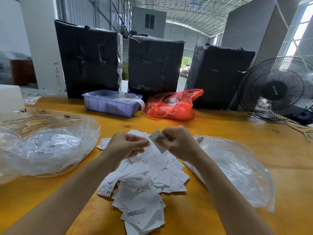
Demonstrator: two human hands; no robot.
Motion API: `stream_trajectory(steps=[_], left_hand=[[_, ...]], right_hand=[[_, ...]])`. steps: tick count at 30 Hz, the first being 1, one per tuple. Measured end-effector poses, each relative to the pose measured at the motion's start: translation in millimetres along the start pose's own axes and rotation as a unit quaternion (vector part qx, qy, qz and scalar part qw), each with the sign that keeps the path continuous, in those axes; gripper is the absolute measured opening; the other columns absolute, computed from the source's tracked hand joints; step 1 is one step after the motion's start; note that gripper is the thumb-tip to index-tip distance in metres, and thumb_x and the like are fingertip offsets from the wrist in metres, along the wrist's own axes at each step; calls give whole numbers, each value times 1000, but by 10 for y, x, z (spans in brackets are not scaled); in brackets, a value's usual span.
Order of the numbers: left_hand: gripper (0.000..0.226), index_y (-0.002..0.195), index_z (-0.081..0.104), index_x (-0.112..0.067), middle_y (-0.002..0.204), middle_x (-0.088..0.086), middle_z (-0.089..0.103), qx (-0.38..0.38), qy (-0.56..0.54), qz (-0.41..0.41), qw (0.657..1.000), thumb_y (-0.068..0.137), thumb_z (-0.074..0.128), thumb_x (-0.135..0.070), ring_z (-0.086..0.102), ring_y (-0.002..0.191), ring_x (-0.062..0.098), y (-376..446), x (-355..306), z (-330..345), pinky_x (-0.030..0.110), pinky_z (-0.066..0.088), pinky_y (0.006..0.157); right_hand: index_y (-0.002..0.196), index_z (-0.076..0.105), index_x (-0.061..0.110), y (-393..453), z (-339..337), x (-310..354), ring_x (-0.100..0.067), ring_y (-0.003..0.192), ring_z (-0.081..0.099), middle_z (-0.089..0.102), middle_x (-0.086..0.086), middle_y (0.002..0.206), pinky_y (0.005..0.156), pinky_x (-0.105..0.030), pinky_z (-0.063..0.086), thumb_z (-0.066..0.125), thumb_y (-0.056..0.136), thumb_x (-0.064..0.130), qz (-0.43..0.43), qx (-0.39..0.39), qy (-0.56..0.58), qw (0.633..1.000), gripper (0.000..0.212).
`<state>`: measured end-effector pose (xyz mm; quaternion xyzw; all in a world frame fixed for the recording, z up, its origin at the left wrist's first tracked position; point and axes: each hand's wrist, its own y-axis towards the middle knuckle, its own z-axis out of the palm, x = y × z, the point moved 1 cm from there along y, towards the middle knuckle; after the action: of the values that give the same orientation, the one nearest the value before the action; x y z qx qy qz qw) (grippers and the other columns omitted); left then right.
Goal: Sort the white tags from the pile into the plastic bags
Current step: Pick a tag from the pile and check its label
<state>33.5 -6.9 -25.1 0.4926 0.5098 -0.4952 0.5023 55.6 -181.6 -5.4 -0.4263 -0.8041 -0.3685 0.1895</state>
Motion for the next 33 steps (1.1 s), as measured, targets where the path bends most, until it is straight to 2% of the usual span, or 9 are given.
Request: stream_trajectory(steps=[10, 17, 19, 22, 26, 30, 33], left_hand=[[13, 79, 73, -8, 63, 0, 71, 1, 26, 3, 1000, 69, 79, -12, 63, 54, 3, 16, 18, 10, 12, 47, 49], [9, 78, 74, -9, 63, -1, 71, -8, 73, 29, 997, 72, 79, -12, 61, 53, 1, 26, 37, 6, 11, 45, 48], [7, 77, 73, -9, 60, -2, 70, -14, 83, 37, 996, 72, 79, -11, 61, 52, 0, 33, 45, 10, 10, 44, 47], [7, 76, 73, -9, 58, -4, 68, -23, 93, 45, 994, 73, 79, -10, 60, 51, 0, 43, 52, 8, 10, 43, 47], [8, 79, 74, -9, 62, -1, 70, -3, 116, 43, 992, 73, 79, -12, 62, 54, 1, 28, 48, 17, 10, 46, 50], [5, 76, 74, -12, 66, 6, 71, 34, 143, 36, 988, 73, 79, -13, 61, 57, 6, 3, 39, 51, 18, 46, 56], [6, 76, 73, -12, 60, 1, 70, 44, 144, 41, 988, 73, 78, -11, 61, 54, 3, -4, 43, 75, 15, 46, 53]], right_hand=[[83, 68, -4, -12, 5, 35, -41, 78, 61, 67, -23, 79, 63, -53, 50, 63, 86, 14, 12, 19, -43, 999, 19], [79, 66, -5, -1, 19, 22, -39, 69, 57, 65, -23, 77, 59, -49, 48, 61, 86, 11, 22, 32, -52, 998, 18], [77, 64, -8, 4, 25, 9, -38, 64, 52, 63, -20, 71, 55, -45, 43, 60, 85, 10, 28, 44, -49, 997, 20], [77, 61, -13, 1, 23, 10, -22, 59, 41, 53, -20, 66, 53, -34, 32, 58, 85, 9, 44, 71, -41, 996, 23], [80, 61, -12, -18, 4, -1, -19, 58, 39, 48, -12, 65, 49, -29, 30, 60, 87, 12, 76, 111, -12, 991, 26], [86, 62, -10, -37, -5, -27, -20, 62, 39, 48, -11, 69, 54, -32, 31, 63, 87, 17, 108, 167, 8, 980, 28], [84, 63, -3, -49, -5, -19, -19, 62, 42, 50, -8, 70, 53, -31, 33, 67, 85, 20, 119, 210, -11, 970, 23]])
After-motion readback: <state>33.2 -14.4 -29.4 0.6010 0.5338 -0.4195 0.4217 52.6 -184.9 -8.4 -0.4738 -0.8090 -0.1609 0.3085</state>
